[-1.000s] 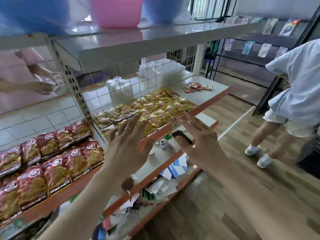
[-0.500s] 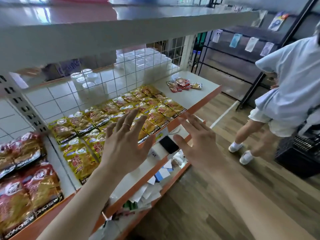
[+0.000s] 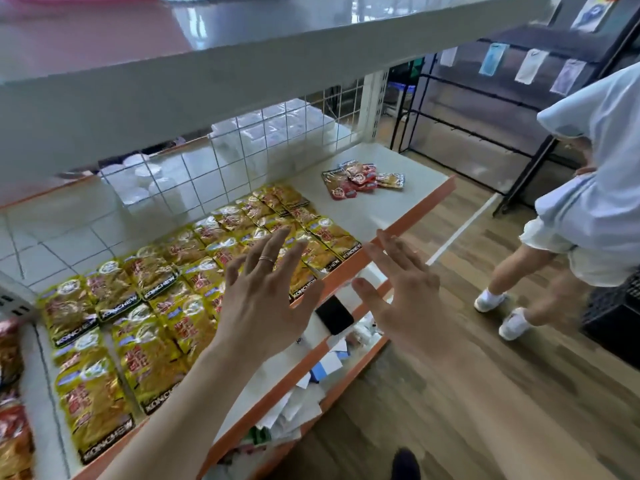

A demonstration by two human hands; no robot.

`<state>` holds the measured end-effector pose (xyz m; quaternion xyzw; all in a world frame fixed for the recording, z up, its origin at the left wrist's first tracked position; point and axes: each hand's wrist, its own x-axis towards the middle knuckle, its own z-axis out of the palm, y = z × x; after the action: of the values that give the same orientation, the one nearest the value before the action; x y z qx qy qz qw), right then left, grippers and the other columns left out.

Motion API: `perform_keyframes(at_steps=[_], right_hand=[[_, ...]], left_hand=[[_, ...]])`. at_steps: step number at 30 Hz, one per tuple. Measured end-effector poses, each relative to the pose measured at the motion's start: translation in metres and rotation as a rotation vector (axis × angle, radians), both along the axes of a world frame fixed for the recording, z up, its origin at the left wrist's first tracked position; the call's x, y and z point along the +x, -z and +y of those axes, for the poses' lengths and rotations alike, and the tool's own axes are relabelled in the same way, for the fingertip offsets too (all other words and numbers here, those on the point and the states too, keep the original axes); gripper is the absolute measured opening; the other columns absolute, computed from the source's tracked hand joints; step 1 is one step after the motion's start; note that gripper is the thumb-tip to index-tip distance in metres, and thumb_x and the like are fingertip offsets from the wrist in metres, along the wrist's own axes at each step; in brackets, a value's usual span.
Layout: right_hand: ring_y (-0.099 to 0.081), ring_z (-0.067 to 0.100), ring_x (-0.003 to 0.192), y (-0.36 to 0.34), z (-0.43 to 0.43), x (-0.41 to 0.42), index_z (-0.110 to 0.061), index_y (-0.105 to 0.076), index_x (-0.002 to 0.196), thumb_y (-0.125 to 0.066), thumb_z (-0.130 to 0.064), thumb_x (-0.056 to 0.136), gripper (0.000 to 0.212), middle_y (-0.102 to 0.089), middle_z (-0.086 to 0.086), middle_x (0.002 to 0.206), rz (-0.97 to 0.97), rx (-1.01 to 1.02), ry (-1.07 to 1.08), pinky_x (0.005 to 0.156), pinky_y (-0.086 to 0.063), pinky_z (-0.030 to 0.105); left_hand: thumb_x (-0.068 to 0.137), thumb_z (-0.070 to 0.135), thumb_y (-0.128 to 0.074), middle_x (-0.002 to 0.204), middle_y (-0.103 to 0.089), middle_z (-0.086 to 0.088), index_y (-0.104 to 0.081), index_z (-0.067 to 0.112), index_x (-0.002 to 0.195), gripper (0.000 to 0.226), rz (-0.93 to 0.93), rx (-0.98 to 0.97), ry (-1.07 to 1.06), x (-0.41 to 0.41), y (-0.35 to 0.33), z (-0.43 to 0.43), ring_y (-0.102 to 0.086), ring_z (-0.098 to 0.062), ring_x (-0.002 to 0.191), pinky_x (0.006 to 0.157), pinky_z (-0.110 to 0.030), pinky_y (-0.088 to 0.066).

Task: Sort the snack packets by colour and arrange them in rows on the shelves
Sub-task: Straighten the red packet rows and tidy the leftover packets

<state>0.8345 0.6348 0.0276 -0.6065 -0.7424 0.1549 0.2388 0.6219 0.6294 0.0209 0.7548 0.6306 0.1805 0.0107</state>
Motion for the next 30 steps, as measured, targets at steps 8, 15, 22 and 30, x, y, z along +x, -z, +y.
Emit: perform_keyframes(at_steps=[8,15,22,30], right_hand=[[-0.001,-0.001,0.146,0.01,0.085,0.079,-0.039,-0.033,0.15,-0.026,-0.073,0.085,0.074,-0.011,-0.021,0.159,0.006,0.062,-0.203,0.115,-0.008,0.037],[-0.003,0.001,0.147,0.013,0.134,0.118,-0.039,-0.034,0.15,-0.025,-0.075,0.085,0.075,-0.014,-0.019,0.16,0.028,0.056,-0.3,0.114,-0.006,0.038],[-0.006,0.007,0.15,0.007,0.174,0.111,-0.038,-0.03,0.152,-0.036,-0.07,0.09,0.07,-0.01,-0.019,0.159,0.025,-0.003,-0.353,0.12,-0.007,0.047],[-0.009,0.008,0.151,0.018,0.215,0.102,-0.036,-0.031,0.152,-0.043,-0.064,0.092,0.066,-0.018,-0.016,0.161,0.001,0.025,-0.329,0.12,-0.009,0.046]], left_hand=[[0.091,0.068,-0.025,0.162,-0.03,0.001,-0.043,0.029,0.149,0.072,0.008,-0.006,-0.168,0.084,0.0,0.048,-0.03,-0.024,0.147,0.115,-0.048,-0.023],[0.089,0.069,-0.026,0.162,-0.028,0.006,-0.04,0.032,0.148,0.071,-0.006,-0.026,-0.31,0.136,0.001,0.072,-0.027,-0.021,0.149,0.116,-0.052,-0.022],[0.088,0.071,-0.024,0.163,-0.025,0.006,-0.037,0.034,0.15,0.073,-0.027,-0.049,-0.349,0.141,0.005,0.101,-0.022,-0.018,0.15,0.117,-0.049,-0.02],[0.088,0.071,-0.018,0.165,-0.019,0.007,-0.032,0.034,0.152,0.075,-0.066,-0.028,-0.311,0.136,0.009,0.145,-0.015,-0.015,0.151,0.119,-0.044,-0.013]])
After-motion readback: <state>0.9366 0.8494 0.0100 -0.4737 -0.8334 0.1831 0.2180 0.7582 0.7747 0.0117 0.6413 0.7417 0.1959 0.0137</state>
